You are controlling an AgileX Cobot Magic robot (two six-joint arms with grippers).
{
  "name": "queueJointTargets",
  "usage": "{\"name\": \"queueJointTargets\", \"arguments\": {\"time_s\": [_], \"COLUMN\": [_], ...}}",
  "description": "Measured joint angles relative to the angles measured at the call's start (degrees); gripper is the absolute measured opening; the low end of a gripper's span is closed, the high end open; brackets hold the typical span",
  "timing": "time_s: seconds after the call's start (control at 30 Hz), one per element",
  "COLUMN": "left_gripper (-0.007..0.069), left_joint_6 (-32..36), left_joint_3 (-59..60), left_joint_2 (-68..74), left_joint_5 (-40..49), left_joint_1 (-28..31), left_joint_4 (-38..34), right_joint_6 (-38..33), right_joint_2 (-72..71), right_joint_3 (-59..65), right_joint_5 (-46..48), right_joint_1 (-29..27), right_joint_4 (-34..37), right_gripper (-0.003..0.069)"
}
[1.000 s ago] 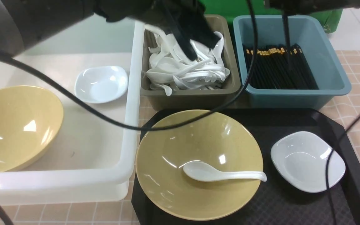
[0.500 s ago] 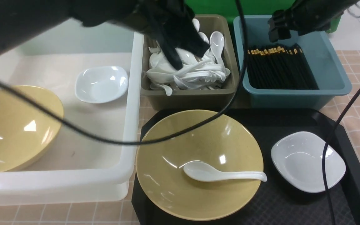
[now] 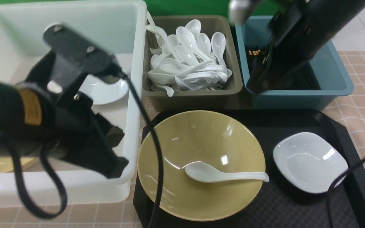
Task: On brown table put chopsticks spoon bowls plates into blue grey white boxes.
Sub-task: 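Reach down and grasp the white spoon resting in the bowl with the right gripper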
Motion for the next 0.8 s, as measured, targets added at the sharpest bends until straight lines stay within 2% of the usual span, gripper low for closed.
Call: {"name": "queueJointTargets", "arguments": {"time_s": [0.17, 0.27, 0.4, 0.53, 0.7, 0.8], "left_gripper": [0.0002, 0.0002, 0.0002, 0.0002, 0.0002, 0.0002], "left_joint_6": [0.0, 0.1, 1.8, 4.6, 6.4, 6.2], "left_joint_3": [1.3, 1.4, 1.4, 1.8, 5.2, 7.3], "left_joint_2": [-1.2, -1.2, -1.2, -1.2, -1.2, -1.2], "left_joint_5": [-1.4, -1.5, -1.5, -0.7, -0.7, -2.6], "left_joint_1": [0.0, 0.0, 0.0, 0.0, 0.0, 0.0], "left_joint_4": [-1.2, -1.6, -3.1, -5.3, -6.3, -7.0], "right_joint_6": [-6.2, -8.0, -8.3, -8.3, -8.3, -8.3], "right_joint_2": [1.9, 4.3, 8.3, 12.4, 16.4, 17.3], "right_joint_3": [7.3, 8.2, 8.2, 8.2, 8.2, 8.2], "right_joint_5": [-0.3, -2.2, -6.8, -5.6, -2.3, -2.4], "right_joint_1": [6.5, 8.1, 8.4, 8.4, 8.8, 8.8], "right_joint_4": [0.1, 0.1, 0.1, -0.1, -0.1, -0.9], "right_gripper": [0.0474, 0.0485, 0.0519, 0.0537, 0.0536, 0.0510]}}
